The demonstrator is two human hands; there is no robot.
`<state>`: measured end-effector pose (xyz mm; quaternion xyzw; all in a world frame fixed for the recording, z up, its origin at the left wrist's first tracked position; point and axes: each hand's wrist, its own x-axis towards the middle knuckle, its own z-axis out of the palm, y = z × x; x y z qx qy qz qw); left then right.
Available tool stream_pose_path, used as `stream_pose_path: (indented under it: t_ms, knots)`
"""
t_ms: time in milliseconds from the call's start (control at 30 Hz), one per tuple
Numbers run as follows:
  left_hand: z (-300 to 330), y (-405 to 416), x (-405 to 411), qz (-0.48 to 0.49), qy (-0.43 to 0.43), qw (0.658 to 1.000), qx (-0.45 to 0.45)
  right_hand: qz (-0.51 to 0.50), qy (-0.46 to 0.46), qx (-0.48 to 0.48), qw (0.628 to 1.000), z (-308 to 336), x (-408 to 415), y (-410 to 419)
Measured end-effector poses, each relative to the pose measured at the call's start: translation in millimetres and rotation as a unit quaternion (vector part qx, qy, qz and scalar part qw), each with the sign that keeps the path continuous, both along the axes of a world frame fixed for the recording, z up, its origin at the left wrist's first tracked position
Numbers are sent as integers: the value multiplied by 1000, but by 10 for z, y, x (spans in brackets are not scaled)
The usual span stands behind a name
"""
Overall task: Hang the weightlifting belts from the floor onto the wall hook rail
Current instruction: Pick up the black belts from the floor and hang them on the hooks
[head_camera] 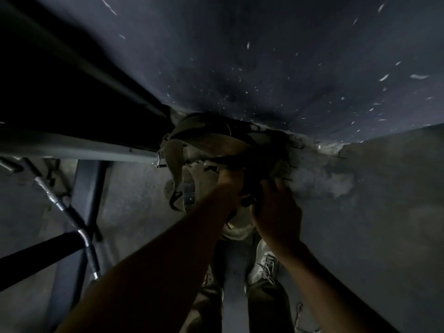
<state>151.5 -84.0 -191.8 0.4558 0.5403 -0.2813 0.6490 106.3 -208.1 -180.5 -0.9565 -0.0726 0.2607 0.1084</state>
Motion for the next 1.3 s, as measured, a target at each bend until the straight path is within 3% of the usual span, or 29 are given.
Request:
stream_pose_path:
  t_ms: [67, 200, 367, 433, 533, 633, 800, 933, 1100, 1233, 1300]
  knots:
    - [240, 113, -155, -27, -48, 998, 13, -10, 39, 95, 995, 252, 45, -4]
    - [917, 270, -388, -42, -127, 990, 38, -96, 142, 275, 946, 858, 271, 4]
    - [2132, 357, -624, -82, -228, 969, 53, -269, 149, 354, 883, 1908, 617, 168]
    - [2656, 403, -722, -131, -267, 953, 62, -283, 206, 412, 841, 2464, 713, 288]
    - [3472, 554, -813, -236, -331, 908, 103, -285, 203, 473, 808, 3341, 826, 492]
    - [4224, 755, -818, -264, -383, 878, 113, -315, 150, 535, 770, 4170, 823, 706]
    - [5477, 922, -617, -267, -468, 823, 180, -219, -94, 537, 809, 5555, 725, 919]
    - [6506, 937, -314, -154, -536, 788, 261, -137, -195, 538, 809, 6462, 579, 936]
    - [7560, 875, -62, -98, -603, 696, 378, -100, -291, 533, 788, 7374, 399, 838]
    - [8109, 761, -158, -57, -695, 609, 378, -122, -381, 522, 753, 7867, 229, 740]
    - [8163, 693, -155, -83, -715, 605, 340, -119, -390, 513, 756, 7897, 233, 692]
